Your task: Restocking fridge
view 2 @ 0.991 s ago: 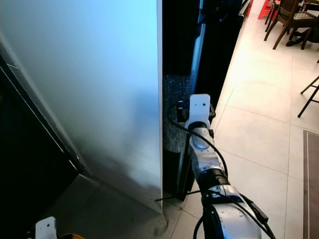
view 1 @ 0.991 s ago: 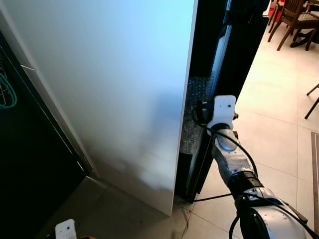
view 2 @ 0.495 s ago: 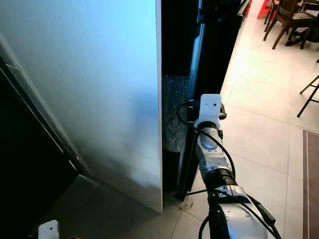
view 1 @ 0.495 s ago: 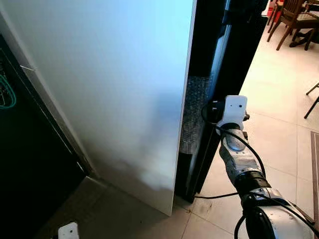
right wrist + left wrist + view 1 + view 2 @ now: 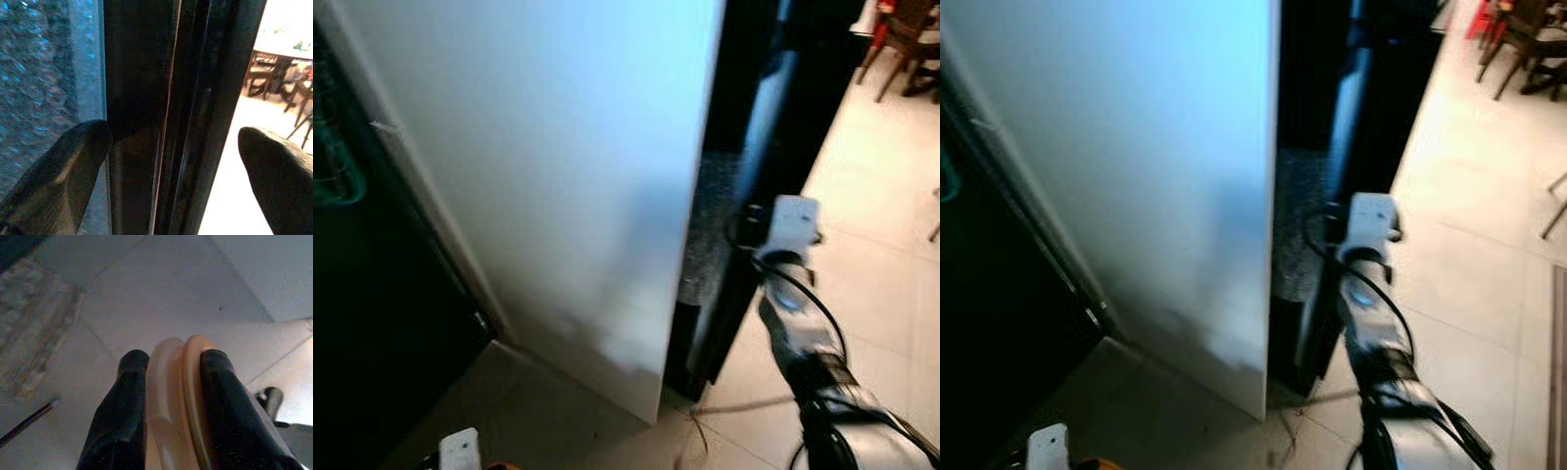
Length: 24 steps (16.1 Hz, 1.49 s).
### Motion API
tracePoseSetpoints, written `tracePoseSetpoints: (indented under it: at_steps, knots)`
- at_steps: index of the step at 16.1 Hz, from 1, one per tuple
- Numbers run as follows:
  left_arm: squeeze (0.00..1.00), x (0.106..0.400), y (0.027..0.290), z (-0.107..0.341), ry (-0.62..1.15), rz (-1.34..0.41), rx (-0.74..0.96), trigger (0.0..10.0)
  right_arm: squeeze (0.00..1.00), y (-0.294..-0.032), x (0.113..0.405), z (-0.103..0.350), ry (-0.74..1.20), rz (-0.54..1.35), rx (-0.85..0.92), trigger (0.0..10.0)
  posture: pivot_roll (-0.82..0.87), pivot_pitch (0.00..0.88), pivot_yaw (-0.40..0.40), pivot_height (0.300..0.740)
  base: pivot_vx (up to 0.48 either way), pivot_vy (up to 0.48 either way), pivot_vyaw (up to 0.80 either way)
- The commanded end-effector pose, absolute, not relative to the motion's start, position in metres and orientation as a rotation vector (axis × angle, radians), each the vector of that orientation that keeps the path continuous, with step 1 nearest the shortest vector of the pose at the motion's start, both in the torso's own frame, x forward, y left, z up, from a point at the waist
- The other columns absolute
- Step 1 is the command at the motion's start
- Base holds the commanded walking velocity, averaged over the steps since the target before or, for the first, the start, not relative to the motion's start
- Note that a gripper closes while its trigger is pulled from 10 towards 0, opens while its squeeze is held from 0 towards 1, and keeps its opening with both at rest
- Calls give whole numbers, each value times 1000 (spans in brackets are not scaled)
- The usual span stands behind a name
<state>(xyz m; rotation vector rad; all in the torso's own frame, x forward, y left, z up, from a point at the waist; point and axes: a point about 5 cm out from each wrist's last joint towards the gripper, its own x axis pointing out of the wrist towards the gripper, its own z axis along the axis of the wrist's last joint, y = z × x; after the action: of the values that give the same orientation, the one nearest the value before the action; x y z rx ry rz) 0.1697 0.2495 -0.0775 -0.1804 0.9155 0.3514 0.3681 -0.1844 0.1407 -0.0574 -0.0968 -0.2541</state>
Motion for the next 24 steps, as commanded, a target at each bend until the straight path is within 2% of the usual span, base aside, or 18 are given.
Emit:
tracePoseSetpoints:
  at_steps: [1,5,9,11,15,16,17,18,21,22,24]
  knots:
    - [0,162,258,-78,932,372,-181,10000,0,-220,358,137,-90,-413,-43,10000,-70,0,25,740,0,0,0]
    - [0,163,257,-78,932,364,-181,10000,0,-262,326,117,-55,-571,-89,10000,-73,0,21,740,0,0,0]
    - [0,171,232,-82,941,326,-187,10000,0,-318,285,99,15,-784,-119,10000,-88,0,24,740,0,0,0]
    - [0,162,238,-84,952,331,-185,10000,0,-325,279,86,81,-779,-117,10000,-89,0,25,740,0,0,0]
    - [0,158,246,-84,954,341,-193,10000,0,-320,261,32,333,-664,31,10000,-89,0,23,740,0,0,0]
    - [0,157,246,-84,956,340,-198,10000,0,-307,243,-2,515,-560,57,10000,-95,0,22,740,0,0,0]
    - [0,157,245,-84,958,337,-199,10000,0,-299,235,-14,585,-517,49,10000,-95,0,22,740,0,0,0]
    - [0,158,243,-85,962,331,-201,10000,0,-281,217,-38,723,-415,44,10000,-95,0,19,740,0,0,0]
    - [0,156,238,-87,970,316,-207,10000,0,-222,164,-86,1019,-32,-141,10000,-68,0,13,740,0,0,0]
    - [0,156,238,-87,971,318,-209,10000,0,-222,164,-87,1016,-35,-130,10000,-63,0,15,740,0,0,0]
    - [0,151,241,-88,989,314,-192,10000,0,-224,154,-91,1040,-185,-10,10000,-79,0,26,740,0,0,0]
